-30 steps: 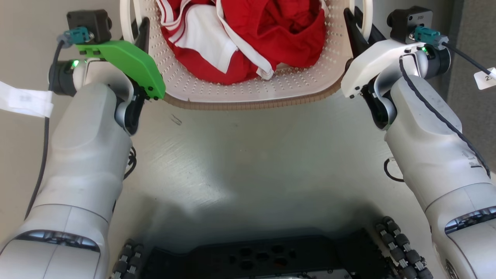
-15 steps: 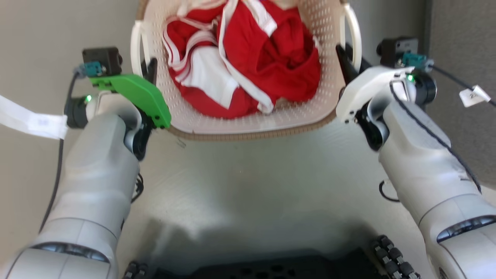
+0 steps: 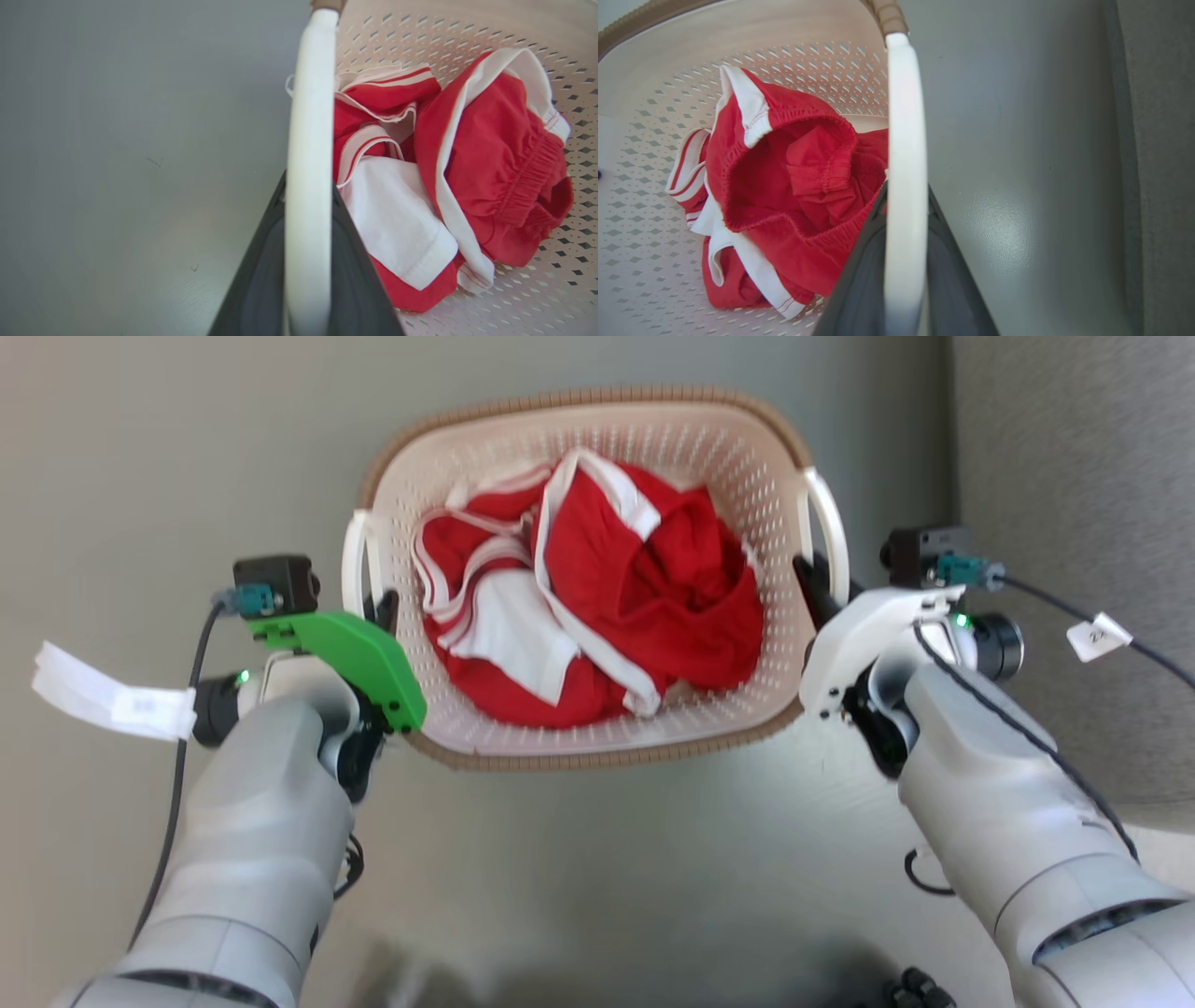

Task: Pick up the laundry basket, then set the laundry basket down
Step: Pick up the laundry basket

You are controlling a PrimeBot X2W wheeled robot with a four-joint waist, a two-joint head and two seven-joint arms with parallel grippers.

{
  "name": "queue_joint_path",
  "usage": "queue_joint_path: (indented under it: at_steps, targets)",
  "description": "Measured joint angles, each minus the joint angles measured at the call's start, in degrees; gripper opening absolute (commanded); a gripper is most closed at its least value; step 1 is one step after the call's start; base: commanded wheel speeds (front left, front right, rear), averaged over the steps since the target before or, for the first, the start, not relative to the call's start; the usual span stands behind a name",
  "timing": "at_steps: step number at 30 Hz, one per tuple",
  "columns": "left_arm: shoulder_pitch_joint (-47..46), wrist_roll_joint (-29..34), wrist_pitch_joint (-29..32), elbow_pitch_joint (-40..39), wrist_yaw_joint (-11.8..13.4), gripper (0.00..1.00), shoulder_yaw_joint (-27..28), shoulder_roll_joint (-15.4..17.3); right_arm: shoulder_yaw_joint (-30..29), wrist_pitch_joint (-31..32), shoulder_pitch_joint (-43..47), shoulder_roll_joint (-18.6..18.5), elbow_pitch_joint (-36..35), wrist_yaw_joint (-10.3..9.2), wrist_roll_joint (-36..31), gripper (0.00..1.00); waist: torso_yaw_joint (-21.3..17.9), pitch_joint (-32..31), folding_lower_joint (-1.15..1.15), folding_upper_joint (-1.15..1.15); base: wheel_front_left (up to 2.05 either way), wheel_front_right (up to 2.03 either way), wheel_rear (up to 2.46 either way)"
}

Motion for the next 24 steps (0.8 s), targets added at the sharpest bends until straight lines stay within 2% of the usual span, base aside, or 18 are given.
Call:
queue_joint_path:
  at_steps: [9,24]
  targets:
    - [3.8,-1.8,2.2,1.1,-0.2,0.0,-0.4,-0.5,1.0,2.0,3.4,0.5,3.1,0.62,2.5,0.0,-0.5,-7.4,0.0,0.0,0.0,0.0,0.0]
    - [10.9,-4.7,6.8,2.2,-0.2,0.0,-1.5,-0.5,5.7,8.8,11.8,0.5,1.3,0.65,10.2,0.0,-1.2,-19.9,0.0,0.0,0.0,0.0,0.0]
